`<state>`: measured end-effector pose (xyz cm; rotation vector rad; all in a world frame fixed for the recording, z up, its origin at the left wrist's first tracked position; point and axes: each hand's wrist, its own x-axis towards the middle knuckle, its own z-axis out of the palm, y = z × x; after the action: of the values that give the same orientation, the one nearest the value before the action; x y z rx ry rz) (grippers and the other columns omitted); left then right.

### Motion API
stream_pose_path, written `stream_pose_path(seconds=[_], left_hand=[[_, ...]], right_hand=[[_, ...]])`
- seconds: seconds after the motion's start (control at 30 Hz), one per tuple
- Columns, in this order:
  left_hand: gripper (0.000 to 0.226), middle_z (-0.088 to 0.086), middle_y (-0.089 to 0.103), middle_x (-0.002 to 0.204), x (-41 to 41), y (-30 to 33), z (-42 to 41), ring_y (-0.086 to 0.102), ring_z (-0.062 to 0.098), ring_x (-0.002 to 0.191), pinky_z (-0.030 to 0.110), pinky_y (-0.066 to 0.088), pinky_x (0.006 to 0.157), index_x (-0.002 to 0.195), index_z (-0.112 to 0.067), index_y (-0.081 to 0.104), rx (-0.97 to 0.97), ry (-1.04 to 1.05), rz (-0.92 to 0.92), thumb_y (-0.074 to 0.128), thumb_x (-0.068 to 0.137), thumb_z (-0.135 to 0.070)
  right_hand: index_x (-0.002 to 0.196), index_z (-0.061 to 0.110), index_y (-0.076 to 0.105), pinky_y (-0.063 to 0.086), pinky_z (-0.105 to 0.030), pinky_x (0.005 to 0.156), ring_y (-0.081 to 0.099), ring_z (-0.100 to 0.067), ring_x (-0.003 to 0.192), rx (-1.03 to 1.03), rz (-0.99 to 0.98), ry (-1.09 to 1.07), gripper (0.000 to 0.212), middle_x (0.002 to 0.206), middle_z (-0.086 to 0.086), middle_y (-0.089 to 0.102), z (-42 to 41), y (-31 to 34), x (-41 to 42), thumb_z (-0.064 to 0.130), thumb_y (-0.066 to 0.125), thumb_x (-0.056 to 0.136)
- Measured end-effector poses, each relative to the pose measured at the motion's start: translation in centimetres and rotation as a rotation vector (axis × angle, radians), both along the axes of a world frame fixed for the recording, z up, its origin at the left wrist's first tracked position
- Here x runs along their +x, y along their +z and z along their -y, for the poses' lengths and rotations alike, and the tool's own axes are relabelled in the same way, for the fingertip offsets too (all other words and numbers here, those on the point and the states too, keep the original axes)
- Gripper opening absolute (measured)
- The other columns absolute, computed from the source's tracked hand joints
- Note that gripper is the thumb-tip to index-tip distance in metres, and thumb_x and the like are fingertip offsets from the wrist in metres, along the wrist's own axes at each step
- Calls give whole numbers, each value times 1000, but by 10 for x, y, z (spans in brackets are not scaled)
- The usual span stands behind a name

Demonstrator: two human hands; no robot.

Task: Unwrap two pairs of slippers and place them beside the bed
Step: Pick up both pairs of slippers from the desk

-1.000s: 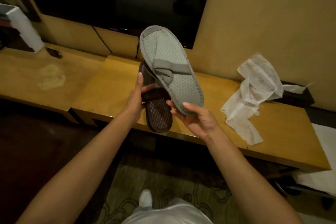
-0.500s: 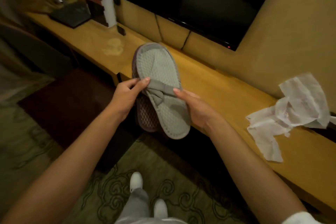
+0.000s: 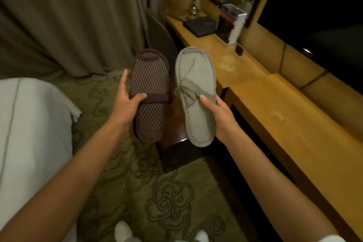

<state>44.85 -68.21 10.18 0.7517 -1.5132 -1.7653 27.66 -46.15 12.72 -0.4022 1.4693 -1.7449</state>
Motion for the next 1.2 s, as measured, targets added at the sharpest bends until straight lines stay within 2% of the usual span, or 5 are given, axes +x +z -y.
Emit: stream_pose_path(seconds=[0.13,0.33,0.57,0.9,1.2], left_hand=[[74,-1,64,132,78,1,78,66,20,113,37,59,84,149,-29,44,36,150,160,65,78,-23],[32,-4,75,105,174,8,178,70,21,99,43,58,85,94,-43,71,48,290,147,63,75,-18],[27,4,73,106,209,-11,269,68,26,100,40,58,82,99,-25,71,196,396,60,61,81,-7],[33,2,75,101,160,-35,473,70,22,95,34,60,76,111,-13,69,302,488,-28,56,84,1],[30,11,70,111,128,-29,659,64,31,104,45,54,92,112,-11,67,372,634,-73,53,89,2]], right_hand=[[125,36,67,59,-40,88,72,-24,113,-39,-9,20,45,123,-2,75,95,0,55,37,82,83],[129,35,65,54,-44,100,71,-19,115,-66,20,51,42,125,2,74,215,-11,121,30,78,89],[128,34,65,52,-49,104,70,-23,117,10,-7,149,45,127,0,73,339,-24,139,29,80,86],[122,38,68,58,-38,90,72,-17,111,27,83,227,40,122,5,75,567,-63,77,23,79,87],[121,33,69,60,-37,86,73,-20,109,37,142,379,37,121,1,76,787,-54,35,18,78,88]])
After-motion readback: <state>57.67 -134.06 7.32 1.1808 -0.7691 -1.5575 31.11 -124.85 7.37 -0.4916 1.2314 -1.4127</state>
